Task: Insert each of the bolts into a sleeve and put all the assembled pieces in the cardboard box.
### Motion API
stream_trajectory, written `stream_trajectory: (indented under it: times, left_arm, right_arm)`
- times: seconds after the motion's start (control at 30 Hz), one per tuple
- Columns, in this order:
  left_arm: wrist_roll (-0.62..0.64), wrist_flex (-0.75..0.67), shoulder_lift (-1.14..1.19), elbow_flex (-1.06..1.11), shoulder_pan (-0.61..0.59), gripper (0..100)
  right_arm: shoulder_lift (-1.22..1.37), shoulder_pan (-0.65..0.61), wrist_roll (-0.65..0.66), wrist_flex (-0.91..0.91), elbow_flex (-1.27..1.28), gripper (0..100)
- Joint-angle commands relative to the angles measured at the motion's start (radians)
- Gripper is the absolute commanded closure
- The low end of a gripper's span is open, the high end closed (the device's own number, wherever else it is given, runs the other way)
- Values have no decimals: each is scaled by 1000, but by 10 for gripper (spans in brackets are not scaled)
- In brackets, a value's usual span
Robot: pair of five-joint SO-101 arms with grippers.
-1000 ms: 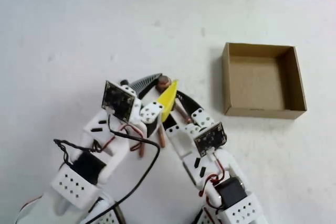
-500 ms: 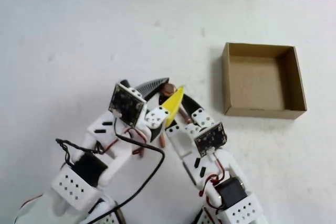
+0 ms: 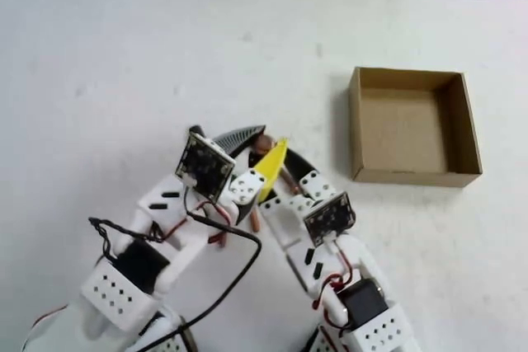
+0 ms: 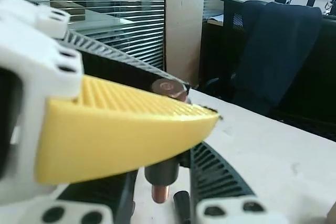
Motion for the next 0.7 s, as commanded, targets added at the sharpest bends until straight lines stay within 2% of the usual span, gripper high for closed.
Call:
stream_trajectory:
  times: [0.0,0.13,0.67]
  left_arm:
    - [-5,-87,-15,-74,27,931]
    - [-3,-127,-15,-74,30,932]
    - [-3,-126,-15,-41,28,932]
  right_arm:
    - [-7,16,12,1,9,981]
    - [-7,16,12,1,9,981]
    - [-7,16,14,1,9,981]
